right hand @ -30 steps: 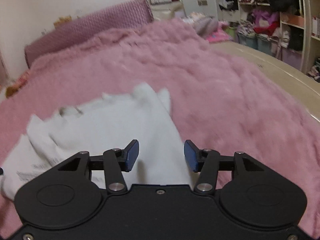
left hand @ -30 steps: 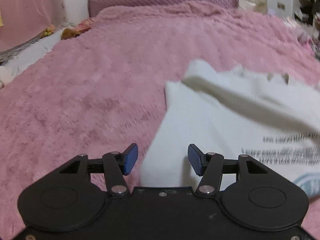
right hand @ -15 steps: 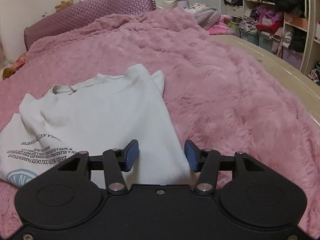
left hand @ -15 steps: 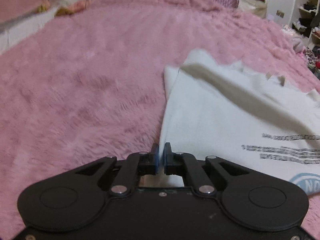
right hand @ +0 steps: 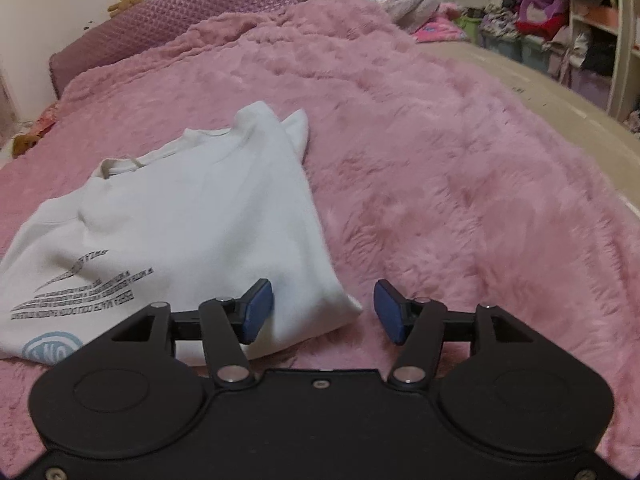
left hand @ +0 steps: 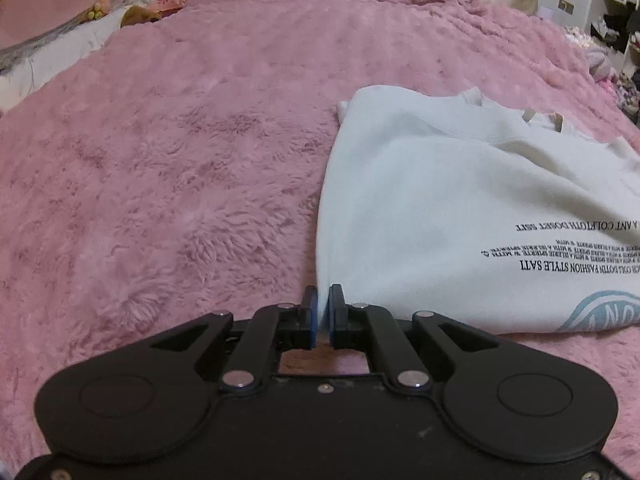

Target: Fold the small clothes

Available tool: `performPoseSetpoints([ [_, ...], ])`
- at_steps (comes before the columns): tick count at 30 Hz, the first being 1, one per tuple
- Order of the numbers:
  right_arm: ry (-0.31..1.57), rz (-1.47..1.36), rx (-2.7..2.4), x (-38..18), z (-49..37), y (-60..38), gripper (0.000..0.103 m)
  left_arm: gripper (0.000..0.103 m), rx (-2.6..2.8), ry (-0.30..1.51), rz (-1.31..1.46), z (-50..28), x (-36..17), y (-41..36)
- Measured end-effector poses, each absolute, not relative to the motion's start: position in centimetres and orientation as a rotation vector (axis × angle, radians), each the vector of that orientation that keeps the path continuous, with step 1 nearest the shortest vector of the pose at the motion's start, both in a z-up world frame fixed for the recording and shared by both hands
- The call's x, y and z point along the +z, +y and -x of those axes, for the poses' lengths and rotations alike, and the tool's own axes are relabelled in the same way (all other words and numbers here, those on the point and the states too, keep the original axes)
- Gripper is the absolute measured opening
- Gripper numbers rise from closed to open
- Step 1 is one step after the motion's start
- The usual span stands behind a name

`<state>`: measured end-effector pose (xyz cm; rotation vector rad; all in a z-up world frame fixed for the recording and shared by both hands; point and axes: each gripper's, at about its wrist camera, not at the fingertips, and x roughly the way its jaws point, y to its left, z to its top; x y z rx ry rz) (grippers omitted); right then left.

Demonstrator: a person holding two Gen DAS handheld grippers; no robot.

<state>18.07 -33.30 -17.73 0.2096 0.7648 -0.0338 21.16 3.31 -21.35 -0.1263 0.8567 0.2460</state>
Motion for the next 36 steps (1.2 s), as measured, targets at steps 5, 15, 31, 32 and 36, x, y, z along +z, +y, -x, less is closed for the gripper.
performPoseSetpoints([
  [5,0.763,-0.136,0.021,-17.9,-18.6,-31.9,0.007,0.004,0.232,0.829,0.197,-20.4,-20.3,4.5],
  [15,0.835,-0.106,-0.129,-17.6,-14.3,-31.3,0.005,0.006,0.305,0.961,0.133,-18.8,-20.8,3.7],
  [31,0.739,-0.132,-0.017,-16.9,-18.6,-32.5,0.040,0.046,0.268,0.814,0.185,-21.4,-19.4,5.1],
  [32,0.741,-0.123,-0.002,-17.1,-19.1,-32.2,0.037,0.046,0.264,0.820,0.185,-22.0,-19.7,5.2],
  [36,0.765,-0.097,-0.070,-17.8,-20.0,-31.9,0.000,0.006,0.307,0.862,0.162,-23.5,-21.1,4.9],
])
